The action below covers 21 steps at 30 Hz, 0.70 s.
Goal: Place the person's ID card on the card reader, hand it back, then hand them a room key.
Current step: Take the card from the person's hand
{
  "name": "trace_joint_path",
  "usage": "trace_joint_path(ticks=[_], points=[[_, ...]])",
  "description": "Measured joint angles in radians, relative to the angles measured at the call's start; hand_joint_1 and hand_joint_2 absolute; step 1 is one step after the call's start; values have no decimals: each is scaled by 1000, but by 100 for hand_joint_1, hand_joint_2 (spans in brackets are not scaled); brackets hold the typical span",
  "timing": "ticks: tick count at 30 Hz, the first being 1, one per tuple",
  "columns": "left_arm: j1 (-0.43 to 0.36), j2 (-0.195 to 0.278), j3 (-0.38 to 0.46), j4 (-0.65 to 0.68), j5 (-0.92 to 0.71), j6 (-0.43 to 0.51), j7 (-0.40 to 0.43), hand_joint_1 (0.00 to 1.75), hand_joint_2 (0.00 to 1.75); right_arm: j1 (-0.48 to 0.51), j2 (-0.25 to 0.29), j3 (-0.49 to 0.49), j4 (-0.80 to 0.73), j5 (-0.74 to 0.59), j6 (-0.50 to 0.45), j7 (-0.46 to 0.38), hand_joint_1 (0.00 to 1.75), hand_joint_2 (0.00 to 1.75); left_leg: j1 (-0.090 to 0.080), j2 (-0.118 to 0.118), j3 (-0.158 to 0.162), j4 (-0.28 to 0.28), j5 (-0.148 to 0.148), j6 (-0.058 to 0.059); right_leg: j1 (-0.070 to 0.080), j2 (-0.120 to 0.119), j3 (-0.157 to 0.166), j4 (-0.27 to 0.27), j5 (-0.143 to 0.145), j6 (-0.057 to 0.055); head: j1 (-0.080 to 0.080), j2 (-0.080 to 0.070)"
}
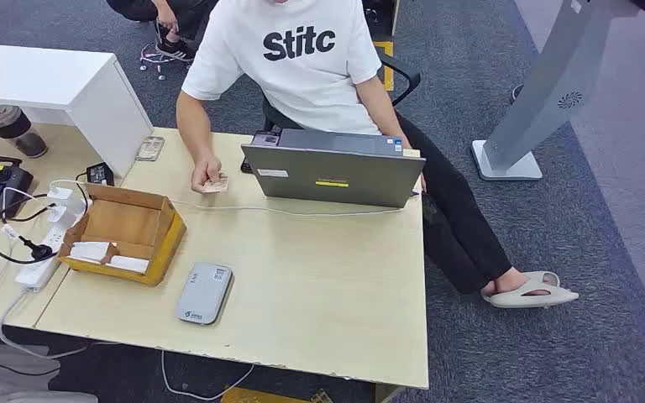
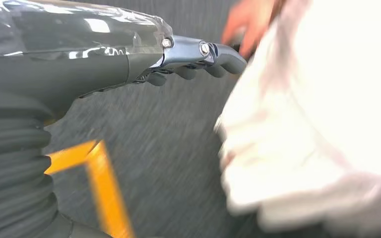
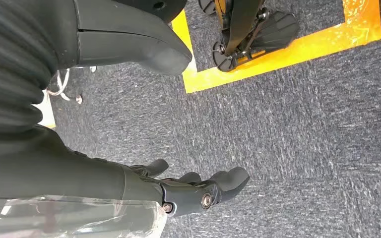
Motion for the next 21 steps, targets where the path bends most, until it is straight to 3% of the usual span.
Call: trace_joint_path(ticks=[4, 8, 15, 21], points=[[50, -1, -121, -90, 117, 79, -42, 0, 175, 1, 0, -6, 3, 11, -4, 3, 0, 175, 0, -2, -1, 0, 0, 0, 0, -2, 0, 0, 0, 0, 0, 0], [126, 2, -242, -268, 191, 86, -47, 0, 175, 1, 0, -14, 5, 18, -8, 19, 0, 175, 1, -4, -1, 0, 0, 0, 0, -4, 1, 0, 0, 0, 0, 0], [315, -5, -516, -646, 127, 87, 41, 0, 175, 4, 1, -45, 6, 20, -10, 52, 0, 175, 1, -4, -1, 0, 0, 0, 0, -4, 1, 0, -1, 0, 0, 0], [406, -11, -670, -860, 69, 87, 54, 0, 175, 5, 5, -62, 7, 35, -11, 75, 0, 175, 0, -3, 0, 0, 0, 0, 0, -4, 1, 0, 0, 0, 0, 0]])
